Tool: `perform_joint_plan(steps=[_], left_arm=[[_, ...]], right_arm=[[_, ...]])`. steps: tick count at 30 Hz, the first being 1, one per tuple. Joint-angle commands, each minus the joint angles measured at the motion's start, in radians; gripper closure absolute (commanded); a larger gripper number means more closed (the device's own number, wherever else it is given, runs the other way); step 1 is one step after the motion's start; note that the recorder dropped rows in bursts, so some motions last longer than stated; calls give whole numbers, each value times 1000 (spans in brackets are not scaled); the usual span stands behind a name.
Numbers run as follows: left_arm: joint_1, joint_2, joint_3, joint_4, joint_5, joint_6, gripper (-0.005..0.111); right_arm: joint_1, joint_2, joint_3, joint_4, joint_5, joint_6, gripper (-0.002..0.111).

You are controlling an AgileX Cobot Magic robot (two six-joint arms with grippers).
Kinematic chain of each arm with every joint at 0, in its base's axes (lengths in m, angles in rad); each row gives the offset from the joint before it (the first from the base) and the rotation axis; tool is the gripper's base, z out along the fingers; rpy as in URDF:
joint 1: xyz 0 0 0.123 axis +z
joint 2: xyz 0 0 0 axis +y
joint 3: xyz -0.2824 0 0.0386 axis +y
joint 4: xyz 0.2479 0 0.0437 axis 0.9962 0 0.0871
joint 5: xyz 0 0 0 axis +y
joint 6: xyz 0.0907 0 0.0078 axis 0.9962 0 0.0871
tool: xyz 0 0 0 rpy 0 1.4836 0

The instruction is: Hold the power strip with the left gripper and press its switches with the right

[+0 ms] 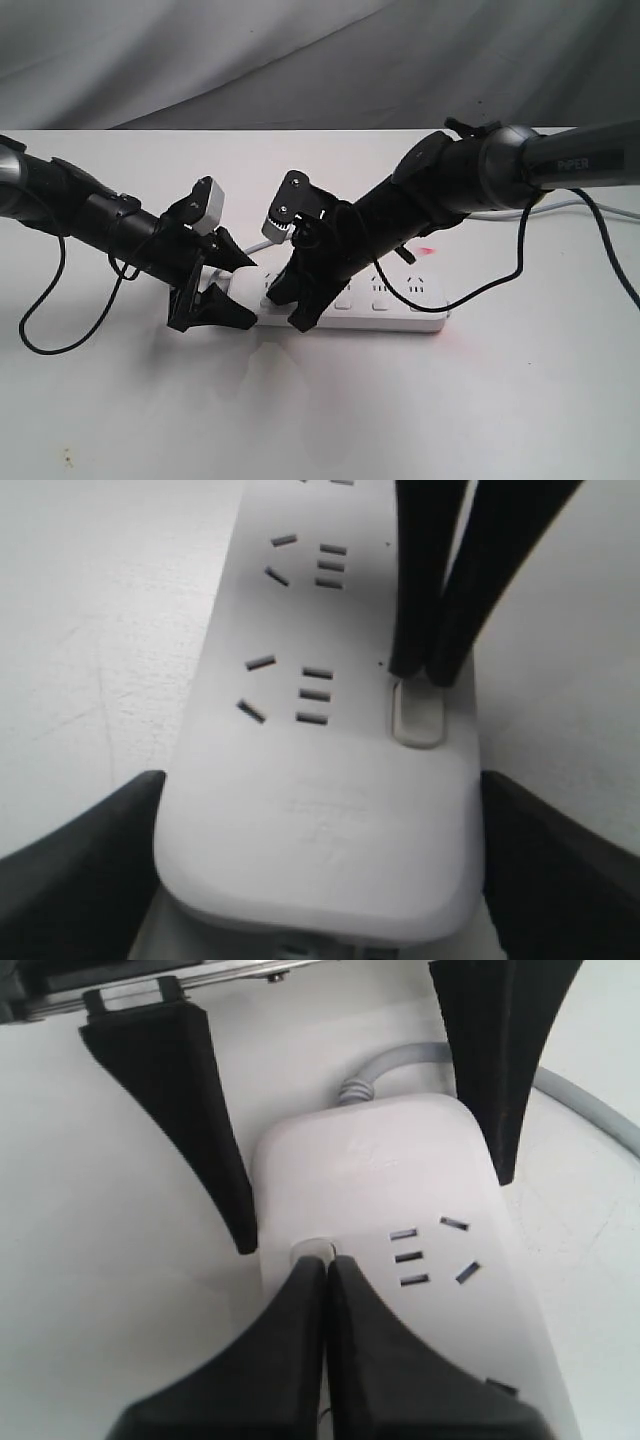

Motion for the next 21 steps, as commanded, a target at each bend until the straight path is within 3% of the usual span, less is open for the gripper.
perform_joint_plan(steps=[1, 21], left_arm=[[-2, 17, 10, 76, -76, -18, 39], [-2, 17, 10, 76, -76, -18, 39]], right_arm=[[4, -1, -7, -10, 5, 7, 108], [26, 54, -7, -47, -69, 32, 108]])
